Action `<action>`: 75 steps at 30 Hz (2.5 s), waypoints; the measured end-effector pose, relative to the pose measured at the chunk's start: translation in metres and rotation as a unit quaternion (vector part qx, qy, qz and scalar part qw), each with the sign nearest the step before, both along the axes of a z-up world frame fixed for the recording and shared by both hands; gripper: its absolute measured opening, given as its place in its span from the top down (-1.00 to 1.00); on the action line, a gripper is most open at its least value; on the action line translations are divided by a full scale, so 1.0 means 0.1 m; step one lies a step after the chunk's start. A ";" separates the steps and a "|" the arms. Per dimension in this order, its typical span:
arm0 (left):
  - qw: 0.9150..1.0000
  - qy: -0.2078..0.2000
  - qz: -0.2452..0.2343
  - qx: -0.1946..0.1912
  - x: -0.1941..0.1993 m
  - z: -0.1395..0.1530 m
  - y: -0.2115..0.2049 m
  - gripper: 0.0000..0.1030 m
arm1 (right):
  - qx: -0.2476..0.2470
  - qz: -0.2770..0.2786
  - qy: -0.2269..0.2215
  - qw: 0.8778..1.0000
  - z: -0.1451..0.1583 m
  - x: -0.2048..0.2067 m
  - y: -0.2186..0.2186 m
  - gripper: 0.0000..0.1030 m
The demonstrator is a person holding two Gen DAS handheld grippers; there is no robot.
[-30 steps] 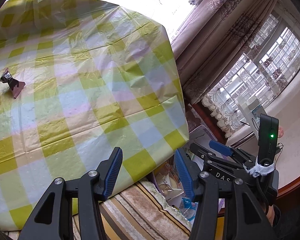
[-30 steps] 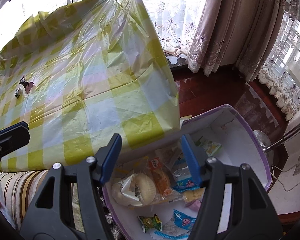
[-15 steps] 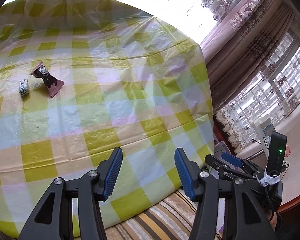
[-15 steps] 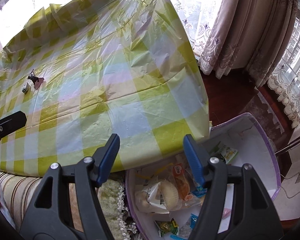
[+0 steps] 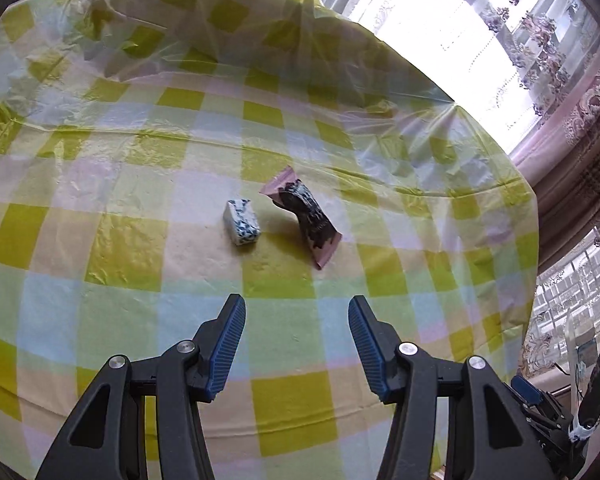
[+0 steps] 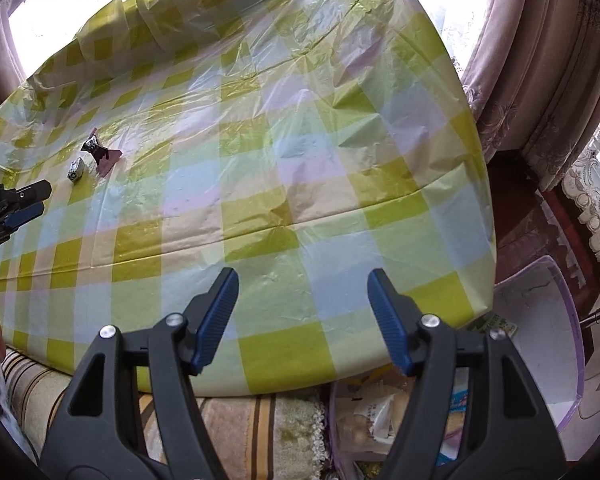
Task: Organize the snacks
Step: 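Grasp the blue-and-white candy with the left gripper while the right grasps the pink-wrapped chocolate, then carry the candy and chocolate into the white box and release both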
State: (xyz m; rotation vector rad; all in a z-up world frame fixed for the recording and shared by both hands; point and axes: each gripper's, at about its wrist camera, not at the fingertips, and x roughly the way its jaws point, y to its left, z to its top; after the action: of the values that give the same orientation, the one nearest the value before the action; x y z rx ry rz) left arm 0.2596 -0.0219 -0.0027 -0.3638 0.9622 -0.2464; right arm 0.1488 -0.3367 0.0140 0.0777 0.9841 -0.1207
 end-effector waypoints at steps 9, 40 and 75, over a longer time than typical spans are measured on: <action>0.999 0.004 0.021 0.048 0.51 -0.14 0.09 0.06 | 0.004 0.041 -0.020 0.999 0.07 0.32 0.44 -0.41; 0.997 -0.013 0.044 0.064 0.44 -0.27 0.51 0.59 | -0.026 0.189 -0.060 0.980 -0.17 1.65 2.15 -0.50; 0.999 -0.013 0.013 0.048 -0.30 -0.28 0.31 0.59 | -0.016 0.149 0.004 0.989 -0.34 0.90 2.02 0.57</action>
State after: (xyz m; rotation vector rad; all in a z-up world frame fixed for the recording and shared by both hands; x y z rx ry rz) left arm 0.2294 0.0088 -0.0312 -0.2841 0.9388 -0.1799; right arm 0.2387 -0.1345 -0.0195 -0.0999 0.9913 0.1375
